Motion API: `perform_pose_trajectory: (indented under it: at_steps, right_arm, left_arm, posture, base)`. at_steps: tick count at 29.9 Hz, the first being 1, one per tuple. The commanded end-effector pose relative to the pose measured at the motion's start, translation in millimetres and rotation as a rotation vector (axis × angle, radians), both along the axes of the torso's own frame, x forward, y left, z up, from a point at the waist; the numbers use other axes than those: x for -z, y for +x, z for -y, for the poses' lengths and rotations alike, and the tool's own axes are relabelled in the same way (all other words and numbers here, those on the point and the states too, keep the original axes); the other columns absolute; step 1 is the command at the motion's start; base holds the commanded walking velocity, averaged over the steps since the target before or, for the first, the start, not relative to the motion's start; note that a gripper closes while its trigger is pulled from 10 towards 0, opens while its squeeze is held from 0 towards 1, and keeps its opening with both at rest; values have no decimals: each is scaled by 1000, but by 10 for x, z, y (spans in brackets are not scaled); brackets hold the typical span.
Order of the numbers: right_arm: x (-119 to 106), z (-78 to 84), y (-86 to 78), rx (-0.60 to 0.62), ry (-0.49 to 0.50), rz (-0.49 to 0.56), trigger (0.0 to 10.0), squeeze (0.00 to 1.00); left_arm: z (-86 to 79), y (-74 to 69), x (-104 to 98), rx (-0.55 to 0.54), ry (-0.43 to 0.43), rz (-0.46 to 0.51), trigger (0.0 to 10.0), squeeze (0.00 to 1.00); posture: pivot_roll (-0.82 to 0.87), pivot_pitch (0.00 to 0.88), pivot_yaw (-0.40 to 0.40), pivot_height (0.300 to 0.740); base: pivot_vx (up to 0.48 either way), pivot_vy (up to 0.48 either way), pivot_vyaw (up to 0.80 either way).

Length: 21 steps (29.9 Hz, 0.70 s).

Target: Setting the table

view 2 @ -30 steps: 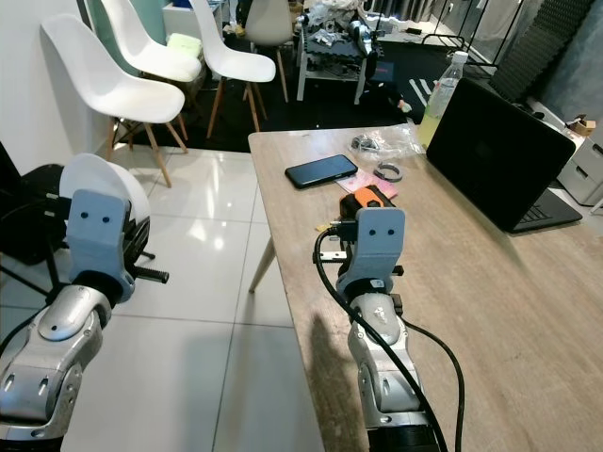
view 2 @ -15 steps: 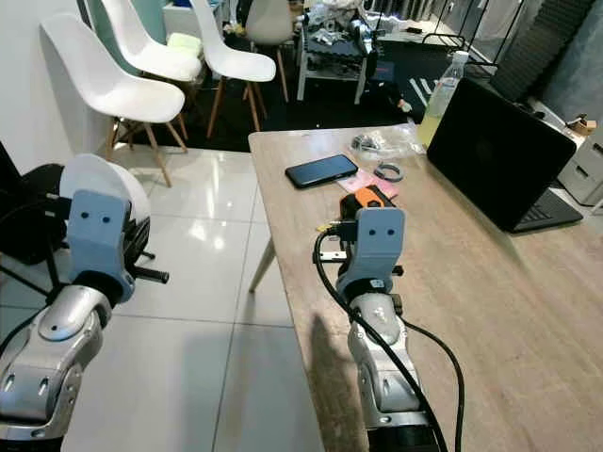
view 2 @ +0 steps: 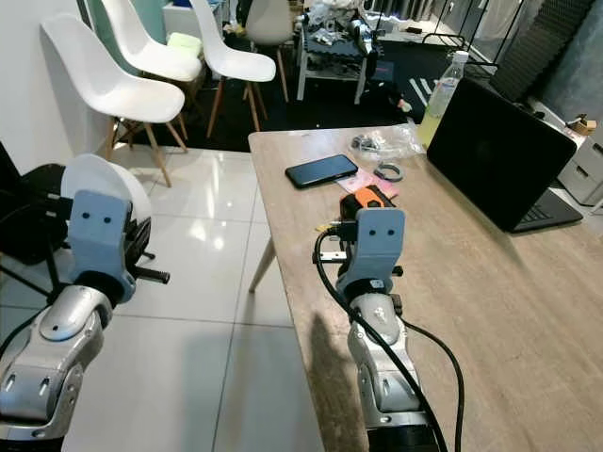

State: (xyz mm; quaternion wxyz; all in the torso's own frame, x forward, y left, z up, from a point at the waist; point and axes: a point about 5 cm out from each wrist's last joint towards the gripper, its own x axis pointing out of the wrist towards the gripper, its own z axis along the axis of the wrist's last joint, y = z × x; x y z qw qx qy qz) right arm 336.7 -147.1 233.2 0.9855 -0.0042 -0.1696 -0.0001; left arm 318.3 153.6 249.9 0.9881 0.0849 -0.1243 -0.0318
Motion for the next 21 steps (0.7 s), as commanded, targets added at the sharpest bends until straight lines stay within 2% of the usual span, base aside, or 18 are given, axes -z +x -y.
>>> perform_pose_trajectory:
  at_steps: [1,21]
  right_arm:
    - [64,33,2,12,6,-24,10000,0]
    - [64,38,2,15,11,-24,10000,0]
  left_arm:
    - [5,-1,38,0,0,-13,10000,0]
    - [-13,8,35,-5,1,-13,10000,0]
  posture:
    - [59,141,40,740]
    - [60,143,41,740]
  base:
    - [0,0,0]
    - [0,0,0]
